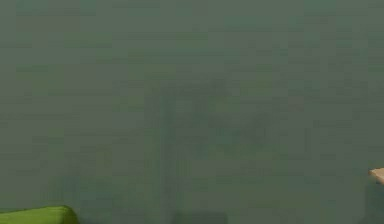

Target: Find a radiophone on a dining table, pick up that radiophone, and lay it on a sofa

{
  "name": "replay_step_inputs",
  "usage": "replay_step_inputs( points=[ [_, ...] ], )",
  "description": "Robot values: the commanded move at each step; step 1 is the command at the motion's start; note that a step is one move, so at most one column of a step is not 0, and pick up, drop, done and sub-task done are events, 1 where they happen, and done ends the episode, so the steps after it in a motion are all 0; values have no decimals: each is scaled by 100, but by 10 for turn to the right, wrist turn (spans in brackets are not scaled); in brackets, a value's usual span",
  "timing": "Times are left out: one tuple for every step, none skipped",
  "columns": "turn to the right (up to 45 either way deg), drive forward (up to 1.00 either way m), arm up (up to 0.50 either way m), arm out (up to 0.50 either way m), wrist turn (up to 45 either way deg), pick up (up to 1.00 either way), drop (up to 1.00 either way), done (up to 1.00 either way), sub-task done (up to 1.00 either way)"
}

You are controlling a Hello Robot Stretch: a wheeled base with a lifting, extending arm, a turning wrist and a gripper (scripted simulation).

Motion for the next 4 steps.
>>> replay_step_inputs(
  points=[
    [300,0,0,0,0,0,0,0,0],
    [450,0,0,0,0,0,0,0,0],
    [450,0,0,0,0,0,0,0,0],
    [450,0,0,0,0,0,0,0,0]
  ],
)
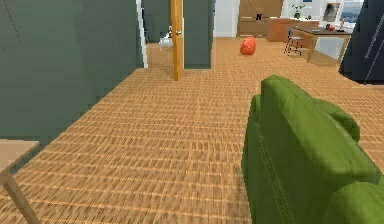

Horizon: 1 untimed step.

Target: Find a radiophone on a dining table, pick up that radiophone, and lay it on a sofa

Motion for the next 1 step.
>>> replay_step_inputs(
  points=[
    [30,0,0,0,0,0,0,0,0]
  ],
)
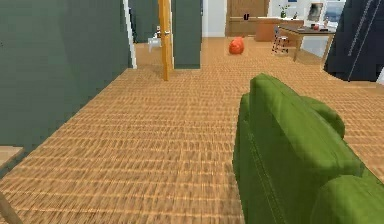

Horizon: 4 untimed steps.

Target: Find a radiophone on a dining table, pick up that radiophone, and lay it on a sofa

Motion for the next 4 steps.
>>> replay_step_inputs(
  points=[
    [0,30,0,0,0,0,0,0,0],
    [450,0,0,0,0,0,0,0,0],
    [390,0,0,0,0,0,0,0,0],
    [-450,0,0,0,0,0,0,0,0]
  ],
)
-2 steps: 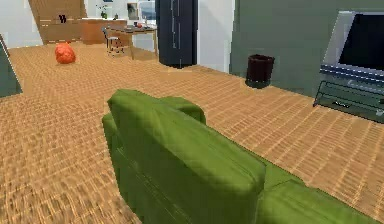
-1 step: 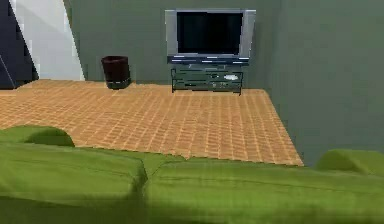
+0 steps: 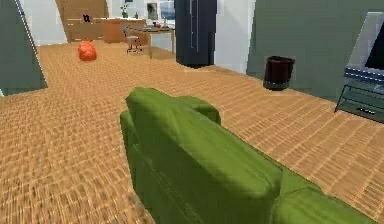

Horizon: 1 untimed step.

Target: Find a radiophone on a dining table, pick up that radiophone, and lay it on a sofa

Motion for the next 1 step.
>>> replay_step_inputs(
  points=[
    [-270,0,0,0,0,0,0,0,0]
  ],
)
